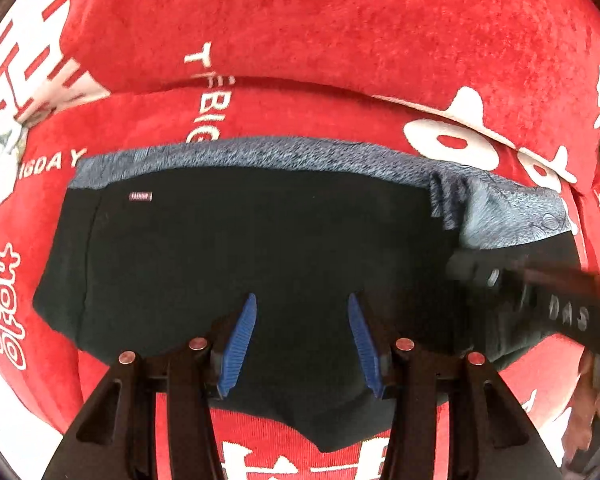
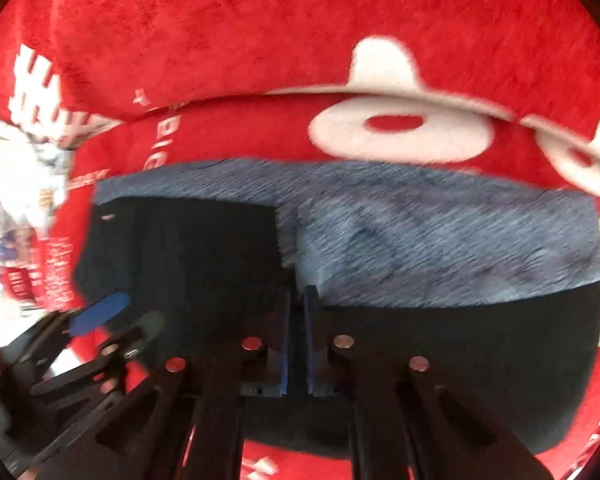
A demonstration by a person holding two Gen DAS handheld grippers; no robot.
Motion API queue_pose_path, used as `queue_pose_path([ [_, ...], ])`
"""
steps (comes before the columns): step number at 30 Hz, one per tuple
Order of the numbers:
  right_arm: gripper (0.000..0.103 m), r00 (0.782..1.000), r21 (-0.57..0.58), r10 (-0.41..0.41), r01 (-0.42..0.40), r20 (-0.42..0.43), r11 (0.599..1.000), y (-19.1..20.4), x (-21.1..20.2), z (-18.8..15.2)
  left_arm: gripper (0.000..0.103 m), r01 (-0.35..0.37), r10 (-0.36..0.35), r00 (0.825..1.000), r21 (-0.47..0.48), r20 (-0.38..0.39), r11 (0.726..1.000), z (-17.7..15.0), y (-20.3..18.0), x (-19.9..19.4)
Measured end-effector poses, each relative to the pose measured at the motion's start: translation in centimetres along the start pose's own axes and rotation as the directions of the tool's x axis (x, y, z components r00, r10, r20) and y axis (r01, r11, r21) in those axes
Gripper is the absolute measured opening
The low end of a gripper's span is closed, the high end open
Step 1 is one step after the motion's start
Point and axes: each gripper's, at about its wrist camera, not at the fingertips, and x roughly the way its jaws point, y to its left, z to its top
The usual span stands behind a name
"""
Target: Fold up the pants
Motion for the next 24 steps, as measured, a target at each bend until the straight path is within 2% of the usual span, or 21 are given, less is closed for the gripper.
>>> queue_pose_path([
  [2, 0.006, 1.000, -0.047, -0.030, 0.031, 0.009, 0.998, 1.3, 0.0, -0.9, 0.050, 0.006, -0.006, 1.000, -0.009, -0.004, 1.000, -0.2, 0.2, -0.1],
  [4, 0.007, 0.996, -0.083, -0.053, 0.058, 0.068, 0.995, 2.4, -1.7, -1.5, 0.071, 0.003, -0.003, 1.000, -0.012, 0.003, 1.000, -0.3, 0.3, -0.3],
  [5, 0.008, 0.995, -0.085, -0.047, 0.055, 0.090, 0.995, 2.6, -2.4, -1.8, 0.089, 0.001, -0.001, 1.000, -0.016, 0.011, 1.000, -0.3, 0.4, -0.5],
  [9, 0.011, 0.984, -0.070, -0.123, 0.133, 0.129, 0.989, 1.5, -5.4, -2.4, 0.091, 0.007, -0.007, 1.000, -0.012, 0.014, 1.000, -0.4, 0.4, -1.0],
  [11, 0.012, 0.981, -0.048, -0.152, 0.159, 0.120, 0.986, 0.6, -5.6, -2.3, 0.091, 0.011, -0.011, 1.000, -0.025, 0.002, 1.000, -0.5, 0.7, -1.0],
  [13, 0.020, 0.977, -0.021, -0.196, 0.198, 0.083, 0.980, -0.3, -4.5, -2.0, 0.091, 0.004, -0.005, 1.000, -0.035, -0.006, 0.999, -0.7, 1.0, -1.1],
  [15, 0.045, 0.977, 0.008, -0.211, 0.211, 0.021, 0.978, -1.3, -3.2, -2.6, 0.091, -0.003, 0.002, 1.000, -0.040, -0.015, 0.999, -1.0, 1.3, -1.1],
  [18, 0.046, 0.973, -0.023, -0.230, 0.231, 0.018, 0.973, 0.1, -2.4, -3.8, 0.091, -0.011, 0.010, 0.999, -0.047, -0.032, 0.999, -1.6, 1.9, -1.1],
  [20, 0.046, 0.979, -0.053, -0.206, 0.206, 0.004, 0.977, 1.3, -2.1, -4.4, 0.091, -0.012, 0.010, 0.999, -0.053, -0.041, 0.999, -2.0, 2.6, -1.0],
  [24, 0.048, 0.976, -0.090, -0.217, 0.216, 0.000, 0.972, 3.7, -1.5, -5.2, 0.091, -0.026, 0.022, 0.998, -0.068, -0.063, 0.997, -2.8, 3.8, -1.0],
])
